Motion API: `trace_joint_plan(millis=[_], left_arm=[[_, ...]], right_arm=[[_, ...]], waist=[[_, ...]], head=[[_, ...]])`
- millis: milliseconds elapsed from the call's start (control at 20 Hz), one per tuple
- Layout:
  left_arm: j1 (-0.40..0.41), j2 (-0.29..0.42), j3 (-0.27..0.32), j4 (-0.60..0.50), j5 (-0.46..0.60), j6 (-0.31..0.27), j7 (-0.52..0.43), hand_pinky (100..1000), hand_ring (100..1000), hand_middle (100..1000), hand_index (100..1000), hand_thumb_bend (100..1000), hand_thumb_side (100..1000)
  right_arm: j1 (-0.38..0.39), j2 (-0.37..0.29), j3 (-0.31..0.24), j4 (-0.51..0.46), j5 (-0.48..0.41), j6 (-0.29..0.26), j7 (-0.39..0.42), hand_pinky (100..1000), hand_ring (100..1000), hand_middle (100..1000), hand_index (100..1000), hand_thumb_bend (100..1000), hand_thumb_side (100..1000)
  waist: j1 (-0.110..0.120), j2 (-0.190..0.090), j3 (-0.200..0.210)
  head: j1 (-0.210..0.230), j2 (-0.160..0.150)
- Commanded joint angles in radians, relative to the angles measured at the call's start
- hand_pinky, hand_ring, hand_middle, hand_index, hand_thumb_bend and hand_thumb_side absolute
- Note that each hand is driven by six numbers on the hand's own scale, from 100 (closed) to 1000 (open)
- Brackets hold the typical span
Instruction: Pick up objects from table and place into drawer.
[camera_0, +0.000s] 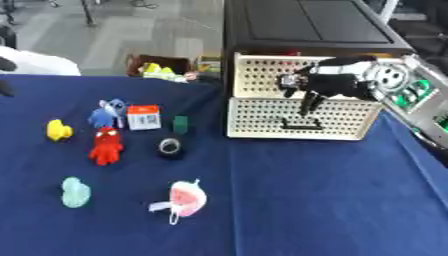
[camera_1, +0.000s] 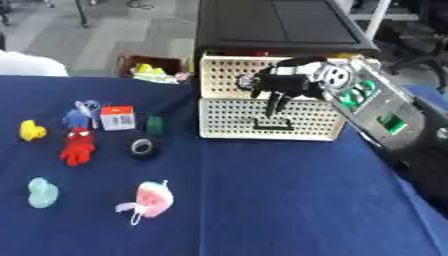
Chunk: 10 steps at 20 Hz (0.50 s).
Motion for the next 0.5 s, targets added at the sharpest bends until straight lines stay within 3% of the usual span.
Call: trace_joint_plan(millis=[50, 300, 500], left_arm=[[-0.009, 0.011, 0.011, -0.019, 0.002, 0.000, -0.003, 386, 550, 601, 827, 100, 942], [-0.007, 0.009, 0.012, -0.019, 0.002, 0.001, -0.004, 386, 551, 601, 826, 100, 943], [-0.003, 0.011, 0.015, -0.019, 0.002, -0.001, -0.004, 387, 551, 601, 827, 100, 942]], right_arm=[[-0.019, -0.003, -0.014, 0.059, 0.030, 0.016, 0.029, 775, 835, 856, 934, 100, 1000], [-0.033, 0.024, -0.024, 0.114, 0.052, -0.005, 0.016, 774, 834, 857, 933, 100, 1000], [-0.014, 0.006, -0.021, 0.080, 0.025, -0.022, 0.041, 761, 823, 845, 928, 100, 1000]], waist=[[0.004, -0.012, 0.001], [0.005, -0.013, 0.004], [0.004, -0.014, 0.002]], head=[[-0.004, -0.009], [-0.005, -0.009], [-0.001, -0.004]])
